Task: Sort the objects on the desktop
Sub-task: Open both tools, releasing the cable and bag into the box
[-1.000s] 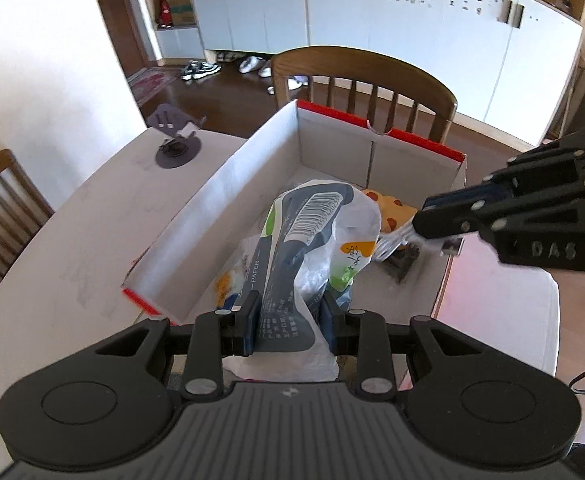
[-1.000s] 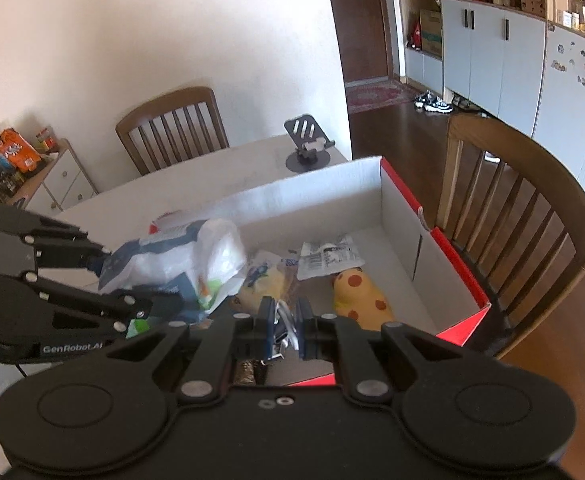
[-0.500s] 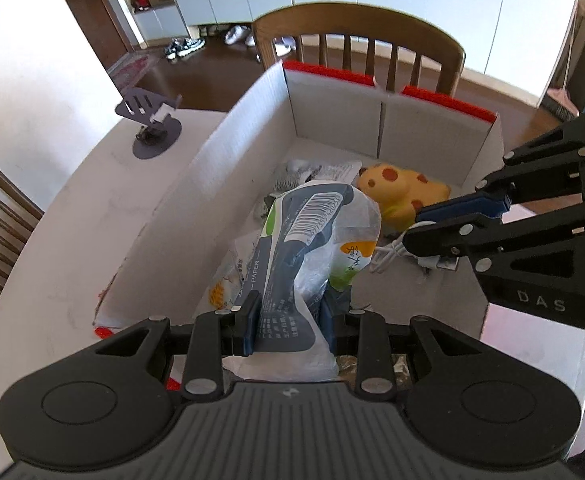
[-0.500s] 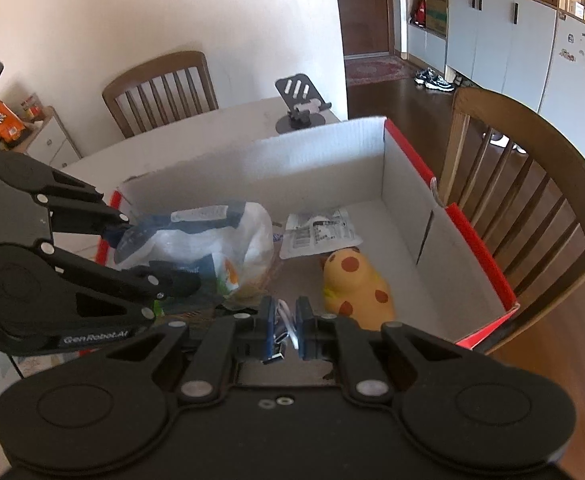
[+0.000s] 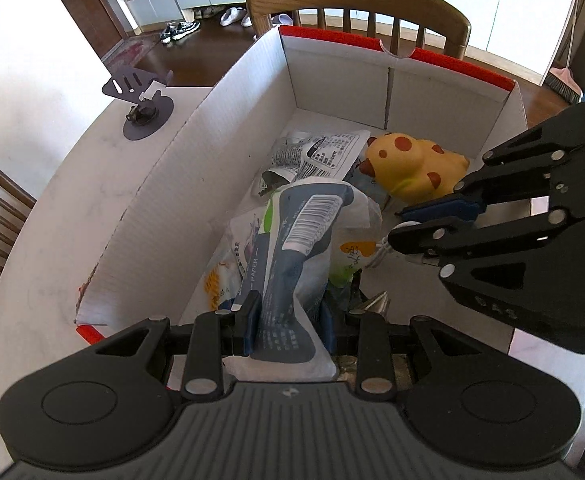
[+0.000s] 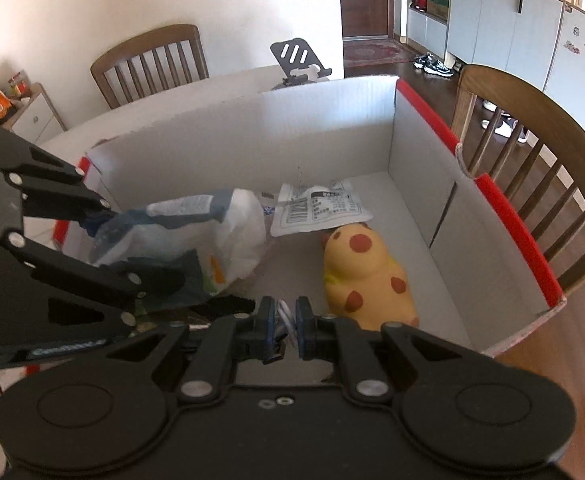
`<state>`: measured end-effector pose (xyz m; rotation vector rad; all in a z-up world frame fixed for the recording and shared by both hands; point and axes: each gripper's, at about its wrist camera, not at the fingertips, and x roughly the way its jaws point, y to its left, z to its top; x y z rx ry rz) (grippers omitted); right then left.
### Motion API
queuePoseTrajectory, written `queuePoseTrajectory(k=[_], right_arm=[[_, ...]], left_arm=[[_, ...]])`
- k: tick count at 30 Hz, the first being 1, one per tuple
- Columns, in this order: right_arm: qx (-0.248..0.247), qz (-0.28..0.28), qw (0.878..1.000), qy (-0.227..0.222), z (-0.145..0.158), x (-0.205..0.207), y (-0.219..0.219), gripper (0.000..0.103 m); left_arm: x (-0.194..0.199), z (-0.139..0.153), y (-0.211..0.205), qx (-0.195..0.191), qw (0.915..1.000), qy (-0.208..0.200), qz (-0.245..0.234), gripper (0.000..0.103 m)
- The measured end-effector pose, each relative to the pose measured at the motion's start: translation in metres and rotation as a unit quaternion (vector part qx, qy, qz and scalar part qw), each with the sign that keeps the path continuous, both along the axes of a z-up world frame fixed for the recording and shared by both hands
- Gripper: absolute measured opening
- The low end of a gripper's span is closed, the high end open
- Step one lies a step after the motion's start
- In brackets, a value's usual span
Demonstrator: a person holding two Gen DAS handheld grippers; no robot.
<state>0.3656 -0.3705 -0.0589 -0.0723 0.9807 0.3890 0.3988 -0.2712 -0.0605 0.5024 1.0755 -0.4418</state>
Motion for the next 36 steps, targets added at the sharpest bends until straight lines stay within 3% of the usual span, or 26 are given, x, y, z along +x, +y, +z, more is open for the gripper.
queuePoseTrajectory(k=[5, 15, 22, 24, 25, 26, 28, 36], right_arm=[[-0.003, 0.008, 1.0, 0.008, -0.004, 0.002, 0.004, 0.01], [0.017, 0.031, 0.999, 0.017, 0.004, -0.001, -0.001, 0.034], [0.021, 0.04, 0.999, 0.012, 0.016, -0.008, -0.009, 0.043], [0.024, 0.044, 0.999, 0.011, 0.02, -0.011, -0.011, 0.047], [0.024, 0.045, 0.999, 0.01, 0.022, -0.012, -0.011, 0.049], [0.025, 0.046, 0.999, 0.009, 0.023, -0.013, -0.012, 0.051], [0.024, 0.045, 0.999, 0.004, 0.027, -0.016, -0.013, 0.061], [0.033, 0.057, 0.998, -0.002, 0.038, -0.027, -0.016, 0.066]], left_arm=[[0.001, -0.002, 0.002, -0.002, 1.0, 0.003, 0.003, 0.029], [-0.001, 0.0, 0.008, -0.025, 0.9997, 0.005, 0.004, 0.03], [-0.007, 0.004, 0.015, -0.032, 0.9994, 0.012, 0.004, 0.032], [-0.01, 0.005, 0.017, -0.034, 0.9993, 0.017, 0.001, 0.048], [-0.012, 0.007, 0.018, -0.037, 0.9992, 0.017, -0.003, 0.066], [-0.014, 0.009, 0.019, -0.04, 0.9991, 0.013, -0.006, 0.071], [-0.018, 0.013, 0.021, -0.049, 0.9987, 0.006, -0.011, 0.071], [-0.032, 0.025, 0.026, -0.066, 0.9978, -0.001, -0.002, 0.071]])
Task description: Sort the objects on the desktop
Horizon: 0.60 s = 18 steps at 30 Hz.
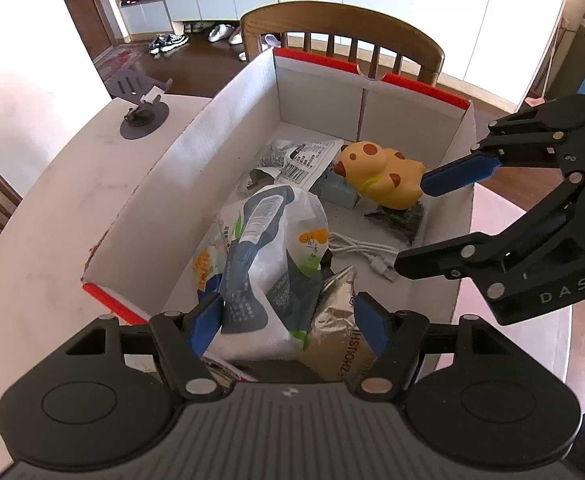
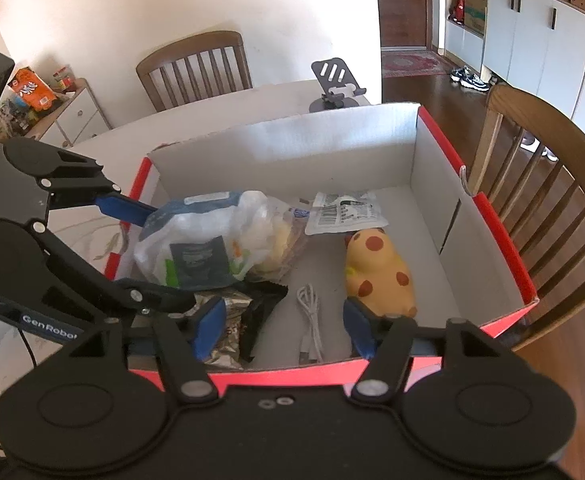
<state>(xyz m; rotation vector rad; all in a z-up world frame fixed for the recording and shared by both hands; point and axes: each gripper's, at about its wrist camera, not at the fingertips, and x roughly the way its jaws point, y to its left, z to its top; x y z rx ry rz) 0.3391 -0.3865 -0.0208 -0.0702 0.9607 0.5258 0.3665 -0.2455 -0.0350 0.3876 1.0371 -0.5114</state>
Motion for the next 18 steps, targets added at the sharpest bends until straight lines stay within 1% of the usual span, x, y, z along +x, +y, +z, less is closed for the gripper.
queuePoseTrajectory(k=[9, 11, 15, 17, 18], right_arm=[[0.01, 0.001, 1.0, -0.016, 0.017, -0.015, -0.01, 0.075], [0.013, 0.0, 1.0, -0.02, 0.021, -0.019, -0.013, 0.076], [0.022, 0.001, 0.999, -0.023, 0.025, -0.027, -0.018, 0.078], [0.025, 0.001, 0.999, -0.024, 0.027, -0.031, -0.02, 0.079], [0.026, 0.001, 0.999, -0.025, 0.028, -0.033, -0.021, 0.08]], left_arm=[[-0.019, 0.016, 0.009, -0.029, 0.9988, -0.022, 0.033, 0.072], [-0.024, 0.02, 0.012, -0.039, 0.9974, -0.033, 0.05, 0.079], [-0.035, 0.025, 0.018, -0.056, 0.995, -0.033, 0.076, 0.08], [-0.04, 0.026, 0.02, -0.061, 0.9942, -0.031, 0.083, 0.088], [-0.043, 0.027, 0.02, -0.059, 0.9939, -0.029, 0.088, 0.089]])
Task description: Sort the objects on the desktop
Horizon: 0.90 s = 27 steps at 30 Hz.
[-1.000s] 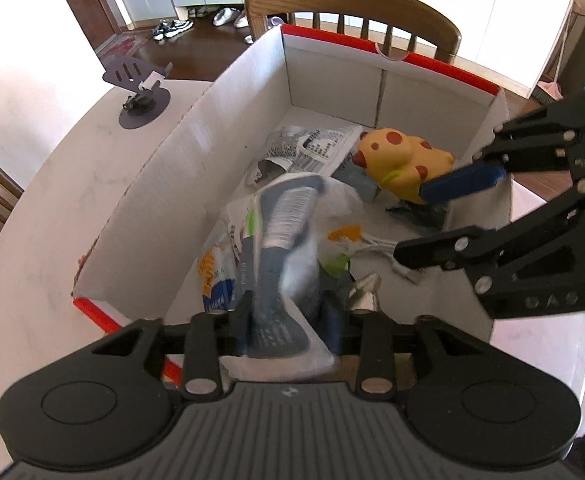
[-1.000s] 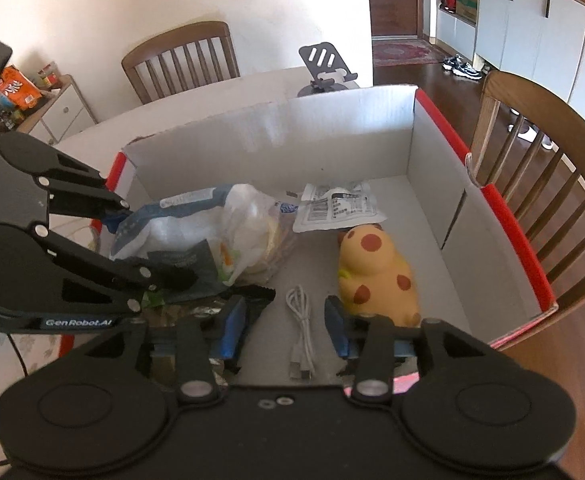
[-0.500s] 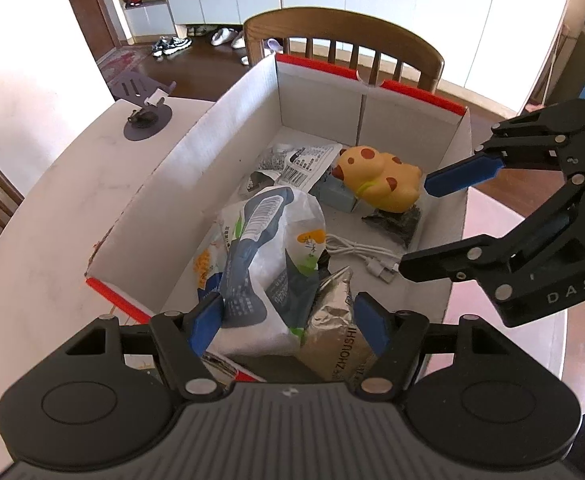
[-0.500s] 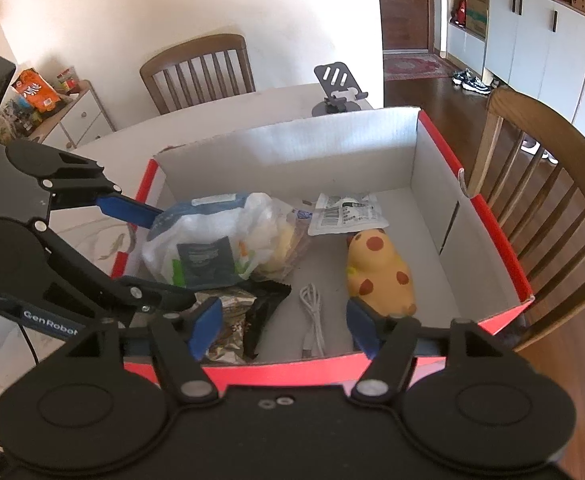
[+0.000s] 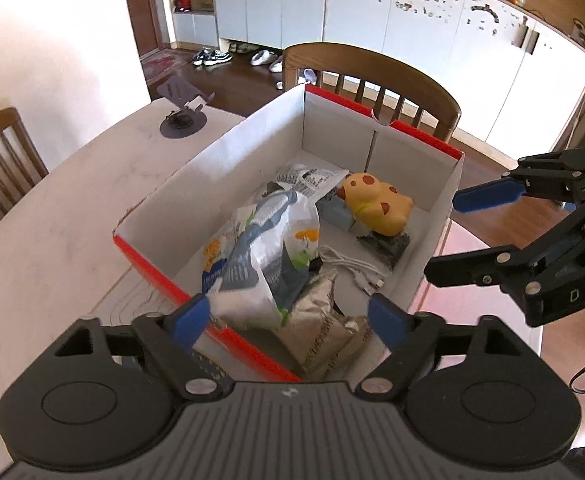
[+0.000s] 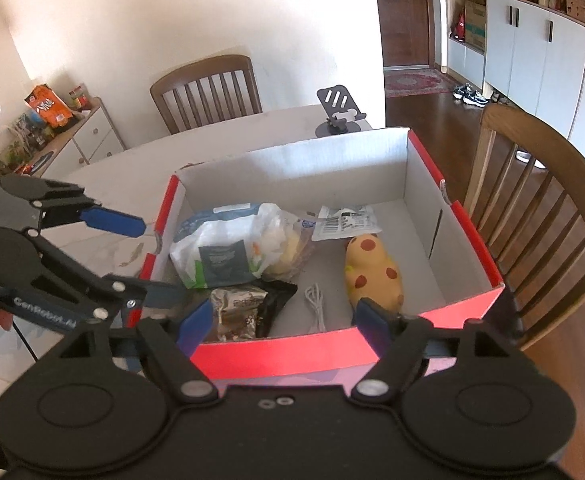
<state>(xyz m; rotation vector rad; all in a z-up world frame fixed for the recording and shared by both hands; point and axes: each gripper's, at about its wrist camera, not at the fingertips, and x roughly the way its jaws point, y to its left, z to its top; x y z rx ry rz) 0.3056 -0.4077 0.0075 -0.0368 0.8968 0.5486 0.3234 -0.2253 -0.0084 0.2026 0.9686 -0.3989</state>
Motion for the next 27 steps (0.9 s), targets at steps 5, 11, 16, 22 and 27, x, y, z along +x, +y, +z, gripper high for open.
queuePoseTrajectory(k=[5, 11, 16, 22, 27], right_arm=[[0.0, 0.006, 1.0, -0.012, 0.006, -0.012, -0.001, 0.087], [-0.015, 0.006, 0.999, -0.037, 0.014, -0.029, 0.0, 0.097], [-0.018, -0.005, 0.999, -0.046, 0.018, -0.04, -0.001, 0.099], [-0.019, -0.024, 0.998, -0.052, 0.018, -0.05, -0.004, 0.099], [-0.017, -0.045, 0.997, -0.058, 0.021, -0.058, -0.01, 0.099]], left_arm=[[-0.016, 0.003, 0.002, -0.003, 0.9999, -0.003, 0.015, 0.102], [-0.033, 0.007, 0.009, -0.031, 0.9985, -0.005, 0.046, 0.103], [-0.048, 0.01, 0.008, -0.04, 0.9971, -0.012, 0.064, 0.103], [-0.062, 0.013, 0.008, -0.05, 0.9957, -0.016, 0.076, 0.103], [-0.075, 0.018, 0.004, -0.041, 0.9956, -0.032, 0.079, 0.103]])
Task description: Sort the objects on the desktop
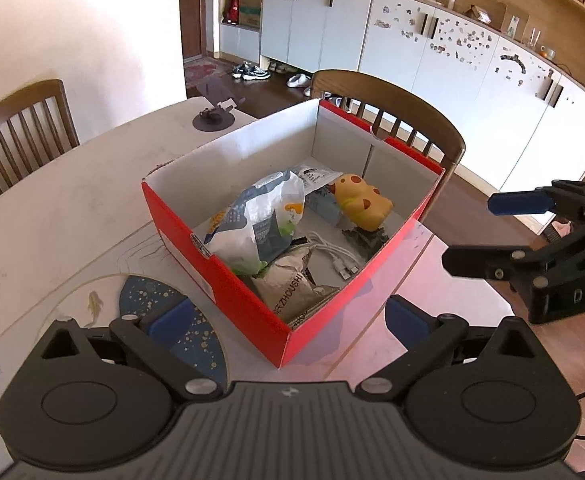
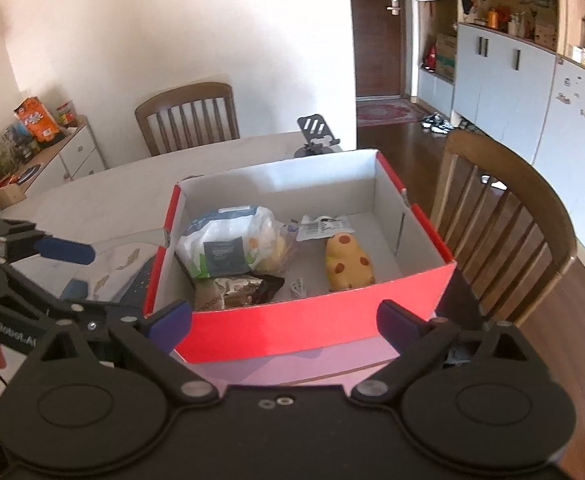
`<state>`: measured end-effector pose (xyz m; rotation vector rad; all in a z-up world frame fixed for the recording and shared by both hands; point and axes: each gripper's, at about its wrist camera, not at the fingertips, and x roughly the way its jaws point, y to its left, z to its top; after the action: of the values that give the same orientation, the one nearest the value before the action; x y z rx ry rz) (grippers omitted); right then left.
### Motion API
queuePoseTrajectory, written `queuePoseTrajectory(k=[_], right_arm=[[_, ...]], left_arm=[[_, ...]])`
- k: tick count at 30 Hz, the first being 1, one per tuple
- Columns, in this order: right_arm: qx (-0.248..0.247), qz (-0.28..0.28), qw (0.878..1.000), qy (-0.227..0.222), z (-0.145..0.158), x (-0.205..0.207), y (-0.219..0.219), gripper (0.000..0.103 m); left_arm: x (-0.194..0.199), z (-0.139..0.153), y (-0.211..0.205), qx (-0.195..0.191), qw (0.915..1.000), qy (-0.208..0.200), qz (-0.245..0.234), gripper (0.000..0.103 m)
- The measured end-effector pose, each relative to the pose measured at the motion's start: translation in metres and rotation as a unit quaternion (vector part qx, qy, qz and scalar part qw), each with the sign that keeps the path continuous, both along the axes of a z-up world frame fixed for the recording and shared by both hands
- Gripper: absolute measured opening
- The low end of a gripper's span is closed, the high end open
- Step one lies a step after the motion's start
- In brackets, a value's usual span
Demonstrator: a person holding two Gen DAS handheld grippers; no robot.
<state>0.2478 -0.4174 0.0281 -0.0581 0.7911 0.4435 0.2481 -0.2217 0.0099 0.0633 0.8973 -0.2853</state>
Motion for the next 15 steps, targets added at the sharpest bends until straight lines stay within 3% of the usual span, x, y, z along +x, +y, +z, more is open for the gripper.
queuePoseTrajectory(k=[15], right_arm=[[0.003, -0.018, 1.0, -0.001, -0.002, -0.017, 0.003, 0.099]], left_arm=[[-0.019, 0.004, 0.008, 0.002, 0.9998, -0.004, 0.02, 0.103]])
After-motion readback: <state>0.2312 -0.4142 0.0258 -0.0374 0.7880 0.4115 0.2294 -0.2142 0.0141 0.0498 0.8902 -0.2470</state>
